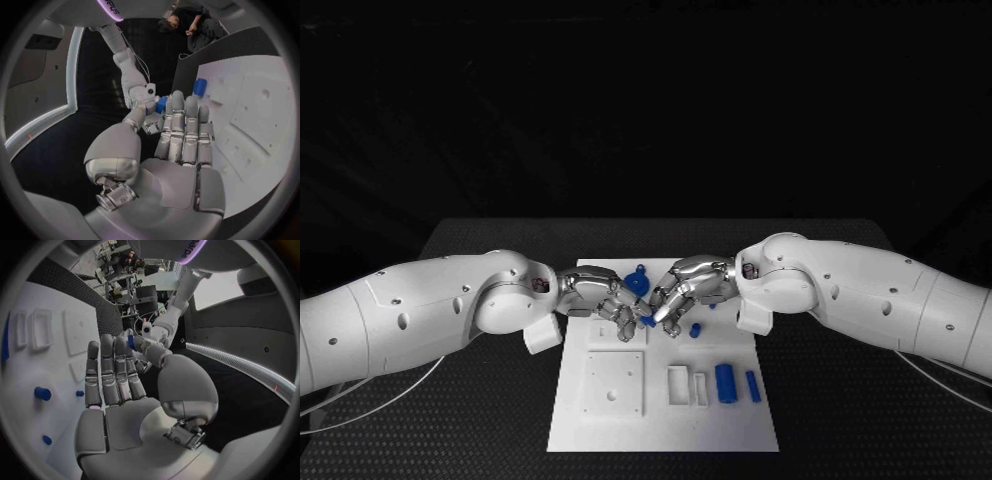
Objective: Assemble the parts on the task board
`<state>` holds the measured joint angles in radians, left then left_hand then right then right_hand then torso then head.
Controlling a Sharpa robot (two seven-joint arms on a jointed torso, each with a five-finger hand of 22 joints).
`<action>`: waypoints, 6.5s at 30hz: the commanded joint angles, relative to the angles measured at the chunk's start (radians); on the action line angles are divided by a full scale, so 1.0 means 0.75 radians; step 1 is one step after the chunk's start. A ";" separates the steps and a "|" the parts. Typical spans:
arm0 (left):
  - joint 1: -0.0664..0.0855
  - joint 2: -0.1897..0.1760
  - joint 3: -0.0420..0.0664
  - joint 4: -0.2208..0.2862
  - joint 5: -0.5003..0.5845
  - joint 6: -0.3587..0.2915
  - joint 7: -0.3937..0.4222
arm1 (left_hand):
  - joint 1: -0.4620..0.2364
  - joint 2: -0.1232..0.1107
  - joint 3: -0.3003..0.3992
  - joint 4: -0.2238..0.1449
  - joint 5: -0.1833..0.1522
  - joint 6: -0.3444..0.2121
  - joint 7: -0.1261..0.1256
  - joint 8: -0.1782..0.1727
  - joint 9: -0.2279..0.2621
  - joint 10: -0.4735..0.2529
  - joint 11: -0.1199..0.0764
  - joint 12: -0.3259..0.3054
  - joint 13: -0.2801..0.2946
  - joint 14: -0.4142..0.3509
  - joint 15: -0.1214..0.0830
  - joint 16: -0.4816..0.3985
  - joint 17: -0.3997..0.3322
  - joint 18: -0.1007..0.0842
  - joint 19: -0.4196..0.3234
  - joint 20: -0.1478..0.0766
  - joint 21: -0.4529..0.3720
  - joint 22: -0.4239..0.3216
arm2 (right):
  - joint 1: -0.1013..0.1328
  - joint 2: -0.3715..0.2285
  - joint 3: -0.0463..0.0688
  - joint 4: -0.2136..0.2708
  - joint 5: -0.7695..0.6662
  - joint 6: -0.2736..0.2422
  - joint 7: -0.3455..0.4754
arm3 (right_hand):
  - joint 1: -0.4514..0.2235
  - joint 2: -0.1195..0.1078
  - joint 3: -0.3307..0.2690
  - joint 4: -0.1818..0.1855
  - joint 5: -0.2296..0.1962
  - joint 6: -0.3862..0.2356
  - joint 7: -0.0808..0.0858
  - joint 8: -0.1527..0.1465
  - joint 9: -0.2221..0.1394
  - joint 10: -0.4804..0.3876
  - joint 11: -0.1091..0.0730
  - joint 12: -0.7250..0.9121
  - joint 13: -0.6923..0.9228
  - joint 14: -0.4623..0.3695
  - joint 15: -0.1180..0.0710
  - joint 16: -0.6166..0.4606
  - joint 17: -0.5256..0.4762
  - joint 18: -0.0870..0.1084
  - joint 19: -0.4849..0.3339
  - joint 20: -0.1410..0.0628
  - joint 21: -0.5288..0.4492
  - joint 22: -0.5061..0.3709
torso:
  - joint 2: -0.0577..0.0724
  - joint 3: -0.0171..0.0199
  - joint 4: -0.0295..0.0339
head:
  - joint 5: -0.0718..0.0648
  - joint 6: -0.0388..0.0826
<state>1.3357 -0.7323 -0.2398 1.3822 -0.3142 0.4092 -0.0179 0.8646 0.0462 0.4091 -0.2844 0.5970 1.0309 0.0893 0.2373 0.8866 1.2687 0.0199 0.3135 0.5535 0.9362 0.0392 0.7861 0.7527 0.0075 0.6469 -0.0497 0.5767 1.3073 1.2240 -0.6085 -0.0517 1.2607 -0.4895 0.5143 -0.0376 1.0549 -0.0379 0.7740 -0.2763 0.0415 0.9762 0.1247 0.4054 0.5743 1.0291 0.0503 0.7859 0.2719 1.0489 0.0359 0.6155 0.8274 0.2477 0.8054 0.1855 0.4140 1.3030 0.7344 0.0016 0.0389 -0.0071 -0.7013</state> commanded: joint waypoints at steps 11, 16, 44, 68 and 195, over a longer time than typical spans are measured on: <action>0.003 0.018 0.004 0.016 -0.012 -0.013 0.034 | 0.082 -0.005 0.058 0.005 -0.170 0.049 -0.012 -0.027 -0.030 0.049 -0.014 -0.034 -0.016 0.013 -0.012 0.017 -0.001 -0.010 0.003 -0.001 0.025 0.029 | -0.003 0.011 -0.001 0.003 0.004 -0.036 0.011 | -0.003 0.013 -0.002 -0.003 0.010 0.000 -0.012 0.002 0.006 -0.007 -0.002 0.003 0.004 -0.009 -0.003 -0.009 0.004 0.019 0.002 0.005 -0.004 0.002 | 0.001 -0.0002 -0.0008 | -0.006 -0.007; 0.003 0.019 0.004 0.016 -0.016 -0.011 0.037 | 0.106 0.004 0.065 0.004 -0.196 0.058 -0.013 -0.031 -0.036 0.063 -0.016 -0.047 -0.022 0.015 -0.013 0.019 -0.001 -0.010 0.005 -0.002 0.027 0.029 | -0.003 0.011 -0.001 0.005 0.005 -0.043 0.008 | -0.004 0.011 0.000 0.000 0.011 0.000 -0.012 0.001 0.008 -0.008 -0.001 0.003 0.005 -0.009 -0.002 -0.010 0.005 0.019 0.003 0.006 -0.005 0.001 | 0.000 -0.0001 -0.0003 | -0.006 -0.006; 0.002 0.035 0.001 0.012 -0.036 -0.075 -0.057 | 0.101 -0.026 0.042 0.022 -0.228 0.063 -0.010 -0.048 -0.052 0.085 -0.014 -0.086 -0.035 0.013 -0.011 0.019 -0.003 -0.010 0.011 -0.001 0.029 0.027 | -0.003 0.005 -0.001 0.032 0.070 -0.055 0.008 | -0.006 0.002 0.018 0.022 0.019 -0.001 -0.009 -0.014 0.016 -0.014 0.003 -0.011 0.011 -0.013 0.003 -0.026 0.008 0.019 -0.001 0.009 -0.014 -0.002 | 0.000 -0.0003 0.0004 | -0.006 -0.009; 0.002 0.044 0.001 0.011 -0.049 -0.079 -0.078 | 0.071 -0.063 0.047 0.077 -0.313 0.051 0.002 -0.078 -0.084 0.090 -0.007 -0.134 -0.048 0.006 -0.006 0.007 -0.013 -0.010 0.009 -0.007 0.019 0.027 | -0.003 0.006 -0.001 0.041 0.071 -0.050 0.005 | -0.006 0.001 0.020 0.023 0.022 0.003 -0.010 -0.017 0.020 -0.009 0.002 -0.012 0.015 -0.009 0.002 -0.028 0.011 0.019 0.001 0.008 -0.014 -0.002 | 0.000 -0.0002 0.0000 | -0.008 -0.013; 0.018 0.280 0.001 -0.216 -0.773 -0.341 -0.652 | -0.115 0.036 0.364 -0.009 -0.060 0.177 -0.125 0.291 -0.196 0.215 -0.179 0.704 0.403 0.502 -0.327 0.725 0.220 0.180 0.626 -0.277 0.907 0.021 | 0.133 -0.087 0.015 -0.247 -0.161 -0.757 0.218 | -0.125 -0.101 -0.427 -0.010 0.525 -0.169 0.084 -0.191 -0.063 -0.085 0.072 -0.205 -0.132 -0.074 0.063 -0.186 -0.111 0.019 -0.128 0.052 -0.133 -0.047 | -0.063 0.0312 -0.0250 | 0.049 -0.107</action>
<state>1.3520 -0.5252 -0.2394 1.2215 -0.8486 0.1251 -0.5060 0.7755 0.0584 0.5498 -0.2869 0.5488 1.1040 0.0516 0.4486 0.7398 1.4377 -0.1008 0.8345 0.8568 1.2812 -0.1704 1.3243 0.9190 0.0537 1.1233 -0.2127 1.2544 1.3080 1.3246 -0.6740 -0.0403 1.0730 -0.6092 -0.0581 0.1201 0.9508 -0.1106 0.4461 -0.2842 0.4337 0.8461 0.1843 0.2581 0.5279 0.9600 0.1052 0.6368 0.1740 0.9934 0.0734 0.4820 0.7454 0.2479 0.7160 0.2248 0.3153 1.2679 0.6872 0.0243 0.0210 0.0287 -0.7800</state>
